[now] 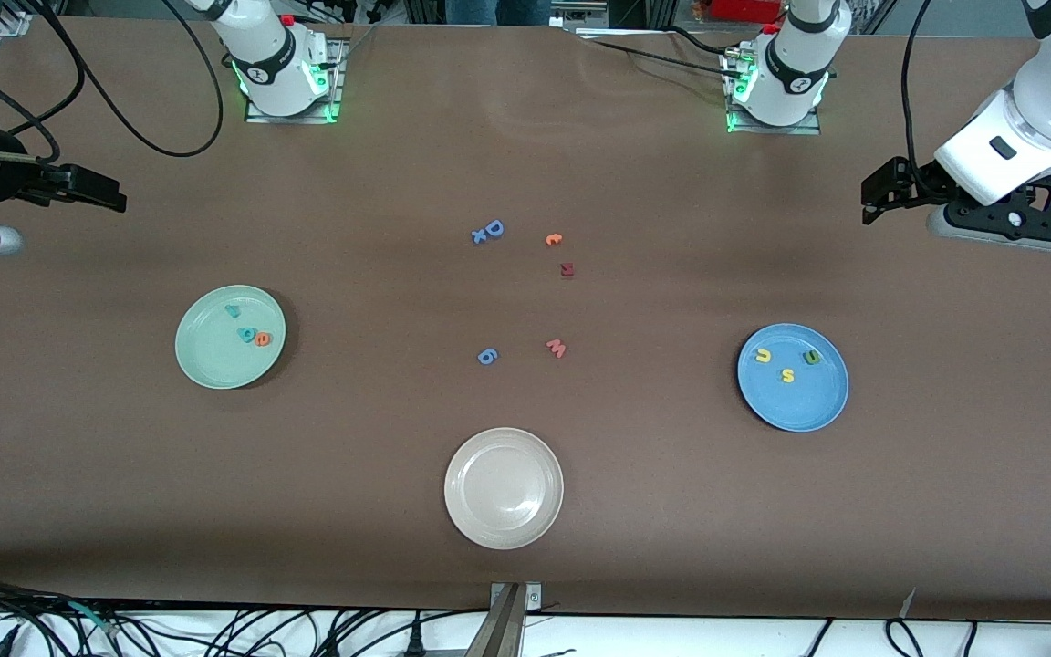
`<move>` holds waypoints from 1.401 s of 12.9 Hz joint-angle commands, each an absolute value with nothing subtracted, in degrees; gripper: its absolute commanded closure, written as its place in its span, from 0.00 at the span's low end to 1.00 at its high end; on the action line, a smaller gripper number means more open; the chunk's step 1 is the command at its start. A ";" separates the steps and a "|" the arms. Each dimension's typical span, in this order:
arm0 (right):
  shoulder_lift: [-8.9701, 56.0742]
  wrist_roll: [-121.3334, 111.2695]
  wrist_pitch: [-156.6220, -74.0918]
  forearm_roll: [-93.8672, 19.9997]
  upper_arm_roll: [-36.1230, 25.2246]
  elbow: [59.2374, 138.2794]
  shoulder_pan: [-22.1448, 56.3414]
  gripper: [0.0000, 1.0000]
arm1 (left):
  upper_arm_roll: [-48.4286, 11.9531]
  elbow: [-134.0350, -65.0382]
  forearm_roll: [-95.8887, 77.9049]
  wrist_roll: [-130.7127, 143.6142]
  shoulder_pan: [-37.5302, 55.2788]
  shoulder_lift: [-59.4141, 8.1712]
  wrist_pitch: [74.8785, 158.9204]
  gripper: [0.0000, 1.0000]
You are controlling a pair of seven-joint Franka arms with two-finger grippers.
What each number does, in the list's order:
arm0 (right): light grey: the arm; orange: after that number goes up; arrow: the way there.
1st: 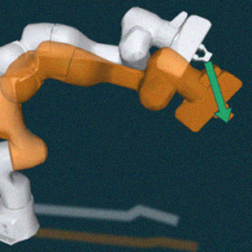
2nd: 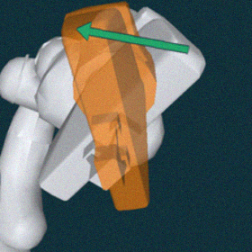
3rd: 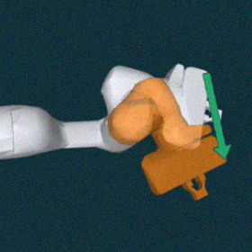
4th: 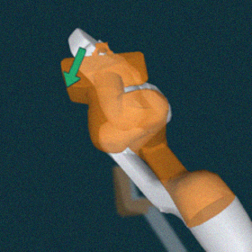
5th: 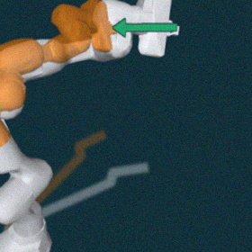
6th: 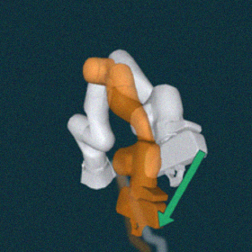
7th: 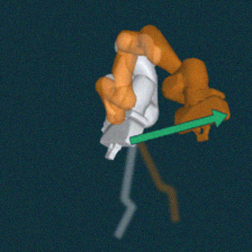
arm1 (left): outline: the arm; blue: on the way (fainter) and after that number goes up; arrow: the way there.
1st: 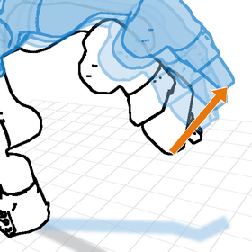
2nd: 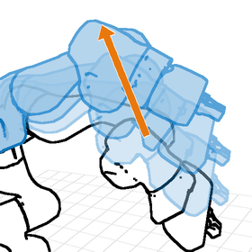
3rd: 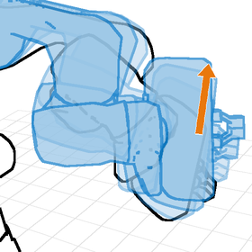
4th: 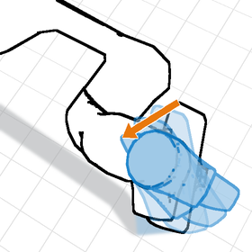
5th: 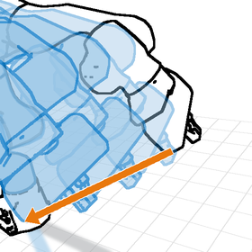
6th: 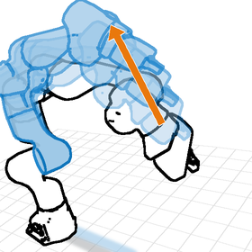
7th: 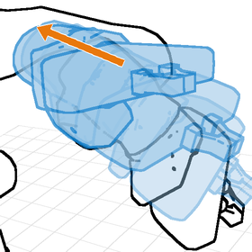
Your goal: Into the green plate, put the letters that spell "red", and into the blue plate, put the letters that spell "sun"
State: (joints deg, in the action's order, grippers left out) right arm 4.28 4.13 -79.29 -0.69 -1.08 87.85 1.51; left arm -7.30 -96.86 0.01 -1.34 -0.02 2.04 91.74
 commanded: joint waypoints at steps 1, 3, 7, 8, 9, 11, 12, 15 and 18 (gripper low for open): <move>2.82 3.52 -80.76 -1.58 -2.11 88.50 2.29 0.00 | -7.29 -95.36 0.18 -1.67 0.09 1.76 90.18 0.00; 1.76 3.78 -83.66 -1.23 -2.11 89.64 2.20 0.00 | -7.29 -95.36 0.18 -1.67 0.09 1.76 90.18 0.00; 1.58 3.78 -85.69 -1.23 -2.11 90.09 2.28 0.00 | -7.29 -95.36 0.26 -1.67 0.09 1.76 90.09 0.00; 1.58 3.87 -85.52 -1.23 -2.11 90.09 2.29 0.00 | -7.29 -95.36 0.26 -1.67 0.09 1.76 90.09 0.00; 1.58 3.78 -85.34 -1.14 -2.20 90.09 2.29 0.00 | -7.29 -95.36 0.26 -1.67 0.09 1.84 90.00 0.00; 1.84 3.87 -85.25 -1.23 -2.11 90.09 2.20 0.00 | -7.29 -95.36 0.26 -1.67 0.09 1.85 89.74 0.00; 2.28 3.87 -84.99 -1.23 -2.20 89.65 2.28 0.00 | -7.29 -95.36 0.26 -1.67 0.09 1.85 89.74 0.00; 3.16 4.13 -84.90 -1.41 -2.11 89.30 2.11 0.00 | -7.38 -95.36 0.26 -1.67 0.09 1.85 89.39 0.00; 3.25 4.22 -84.99 -1.49 -2.11 89.30 2.11 0.00 | -7.38 -95.36 0.26 -1.67 0.09 1.85 89.30 0.00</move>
